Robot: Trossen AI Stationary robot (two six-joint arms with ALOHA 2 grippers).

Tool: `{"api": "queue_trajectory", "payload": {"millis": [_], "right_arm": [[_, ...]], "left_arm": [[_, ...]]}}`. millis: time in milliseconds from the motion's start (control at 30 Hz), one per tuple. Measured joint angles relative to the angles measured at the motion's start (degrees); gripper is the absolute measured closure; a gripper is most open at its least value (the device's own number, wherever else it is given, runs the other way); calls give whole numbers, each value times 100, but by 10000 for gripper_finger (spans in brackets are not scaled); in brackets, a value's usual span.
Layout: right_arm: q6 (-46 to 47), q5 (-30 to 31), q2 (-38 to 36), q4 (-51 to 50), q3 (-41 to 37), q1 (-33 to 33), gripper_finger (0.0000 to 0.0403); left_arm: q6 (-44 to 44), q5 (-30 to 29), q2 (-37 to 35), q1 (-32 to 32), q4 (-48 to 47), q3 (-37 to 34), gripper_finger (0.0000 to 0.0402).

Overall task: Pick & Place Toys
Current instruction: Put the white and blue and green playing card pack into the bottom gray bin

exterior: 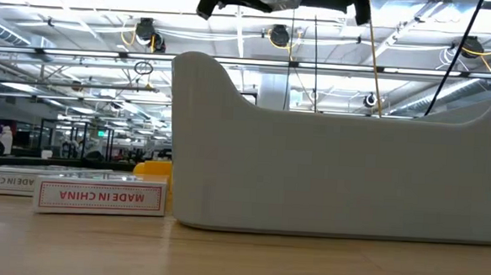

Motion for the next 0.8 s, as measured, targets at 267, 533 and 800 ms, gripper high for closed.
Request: {"api": "queue_trajectory", "payload": {"millis": [267,533,800], "right_arm": [[-381,83,-2,166,0,-2,294],[-833,83,-36,338,0,-4,338],[-1234,-55,-380,403,0,-2,338]], "left_arm": [[26,-20,0,-2,37,0,85],[333,-17,-7,26,177,-4,61],[1067,65,-4,61,821,-2,56]]}}
